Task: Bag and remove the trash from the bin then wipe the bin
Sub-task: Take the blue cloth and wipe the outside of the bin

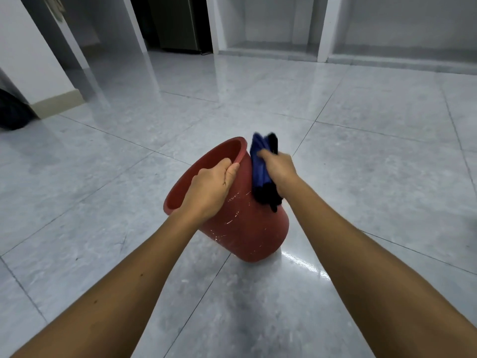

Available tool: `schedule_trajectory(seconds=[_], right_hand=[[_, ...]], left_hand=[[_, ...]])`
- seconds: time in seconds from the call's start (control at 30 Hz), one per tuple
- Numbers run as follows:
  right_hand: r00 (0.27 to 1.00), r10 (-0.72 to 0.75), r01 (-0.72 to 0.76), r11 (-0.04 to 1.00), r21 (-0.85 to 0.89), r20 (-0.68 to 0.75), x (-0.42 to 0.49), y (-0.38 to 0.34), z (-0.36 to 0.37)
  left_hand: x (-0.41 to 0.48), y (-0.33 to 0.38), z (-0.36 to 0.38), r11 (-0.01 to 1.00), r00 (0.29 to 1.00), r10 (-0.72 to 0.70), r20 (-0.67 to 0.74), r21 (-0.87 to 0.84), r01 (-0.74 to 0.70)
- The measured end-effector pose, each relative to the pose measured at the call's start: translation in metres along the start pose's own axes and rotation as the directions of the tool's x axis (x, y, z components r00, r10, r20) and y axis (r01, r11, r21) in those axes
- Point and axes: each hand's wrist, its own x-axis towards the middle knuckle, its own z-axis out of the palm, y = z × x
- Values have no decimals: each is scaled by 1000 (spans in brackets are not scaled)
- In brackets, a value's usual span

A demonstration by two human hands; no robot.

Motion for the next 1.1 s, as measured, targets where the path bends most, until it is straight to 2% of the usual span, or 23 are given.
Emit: schedule_trajectory(seconds=[0.1,0.17,0.27,0.37,0.43,0.5,0.53,0.57,0.6,0.63,0.67,0.73,0.8,0.93,1.03,1.1], right_hand=[[972,216,-229,959,-165,-95,-18,54,-21],[946,299,-319,928,-191,-126,-26,65,-34],[987,144,-160,949,-272,-76,-22,39,-34],[999,-44,36,968,-249,-27,-23,2,-18],[993,-97,77,964,-254,-68,-24,-2,-15],[990,-55,18,963,-270,-132,-23,15,-26],[986,3,-51,956,-287,-164,-24,28,-36],[978,84,-141,943,-302,-193,-25,41,-47],[959,181,-241,927,-287,-220,-28,54,-56],[937,259,-316,913,-257,-235,-30,62,-62],[926,294,-349,907,-236,-238,-31,64,-63],[951,241,-287,919,-270,-192,-30,52,-55],[986,107,-142,939,-314,-125,-28,26,-38],[987,-160,162,959,-234,29,-35,-24,0],[985,-171,171,959,-226,22,-33,-16,0],[996,-76,60,953,-296,-43,-29,13,-16]], left_hand=[[-5,-2,-6,996,996,-88,-7,-20,88],[-3,3,-6,995,995,-100,18,-23,100],[8,16,0,986,988,-155,-7,-71,154],[18,31,5,959,971,-236,29,-153,237],[19,30,6,910,964,-227,142,-321,261],[6,20,0,893,974,-128,187,-404,195],[-6,9,-4,941,987,-55,152,-323,103],[-20,-5,-5,989,995,17,102,-149,-2],[-35,-18,-7,996,995,71,64,57,-75],[-48,-29,-8,975,994,89,58,200,-98],[-57,-36,-8,966,996,62,69,248,-77],[-57,-35,-4,977,997,-11,80,214,-6],[-44,-22,3,978,996,-22,81,209,5],[-24,-4,12,971,1000,-3,21,241,-3],[-17,-5,4,984,1000,-27,4,175,26],[-23,-12,-2,997,997,-79,0,-11,79]])
